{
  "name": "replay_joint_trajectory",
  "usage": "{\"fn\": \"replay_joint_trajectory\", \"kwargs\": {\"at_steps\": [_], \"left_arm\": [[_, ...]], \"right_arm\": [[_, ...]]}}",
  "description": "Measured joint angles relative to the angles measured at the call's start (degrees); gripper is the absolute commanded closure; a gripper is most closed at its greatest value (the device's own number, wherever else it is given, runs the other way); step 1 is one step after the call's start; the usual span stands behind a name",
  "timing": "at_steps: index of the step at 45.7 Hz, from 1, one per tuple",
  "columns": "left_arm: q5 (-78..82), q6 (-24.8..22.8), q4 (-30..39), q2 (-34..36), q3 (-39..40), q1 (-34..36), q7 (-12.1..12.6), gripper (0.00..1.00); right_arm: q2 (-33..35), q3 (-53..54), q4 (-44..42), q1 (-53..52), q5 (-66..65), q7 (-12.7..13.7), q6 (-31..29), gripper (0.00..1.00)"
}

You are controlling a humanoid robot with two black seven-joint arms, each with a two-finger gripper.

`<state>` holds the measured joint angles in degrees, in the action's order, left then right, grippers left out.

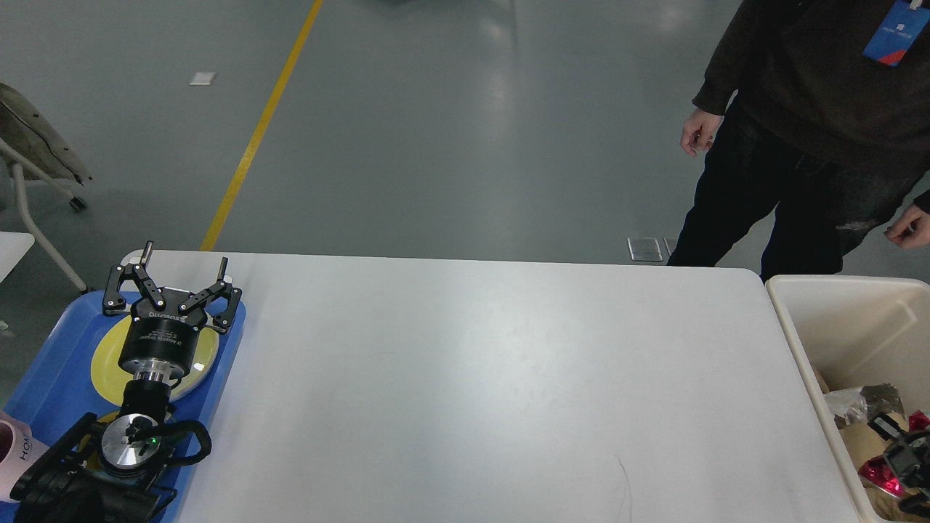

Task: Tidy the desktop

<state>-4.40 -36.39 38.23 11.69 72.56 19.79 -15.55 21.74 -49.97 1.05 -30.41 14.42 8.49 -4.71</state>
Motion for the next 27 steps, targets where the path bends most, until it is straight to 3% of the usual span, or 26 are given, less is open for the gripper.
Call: {"fn": "replay_joint_trajectory", "kwargs": {"at_steps": [1, 3, 9, 27], "left_arm": [[0.0, 0.0, 0.0, 0.0, 0.0, 0.0, 0.0, 0.04], [0.0, 0.0, 0.0, 0.0, 0.0, 0.0, 0.0, 0.04], [0.0, 0.0, 0.0, 0.0, 0.0, 0.0, 0.0, 0.04], [0.0, 0.0, 0.0, 0.0, 0.0, 0.0, 0.0, 0.04]], "right_arm": [[0.0, 0.0, 0.0, 0.1, 0.0, 0.0, 0.1, 0.27], [0.0, -0.2, 0.0, 0.2, 0.0, 0.0, 0.3, 0.16], [-0.1, -0.6, 0.0, 0.5, -0.4, -0.1, 1.1, 0.0], [0.5, 0.5, -0.1, -0.1, -0.1, -0.1, 1.7, 0.0]]}}
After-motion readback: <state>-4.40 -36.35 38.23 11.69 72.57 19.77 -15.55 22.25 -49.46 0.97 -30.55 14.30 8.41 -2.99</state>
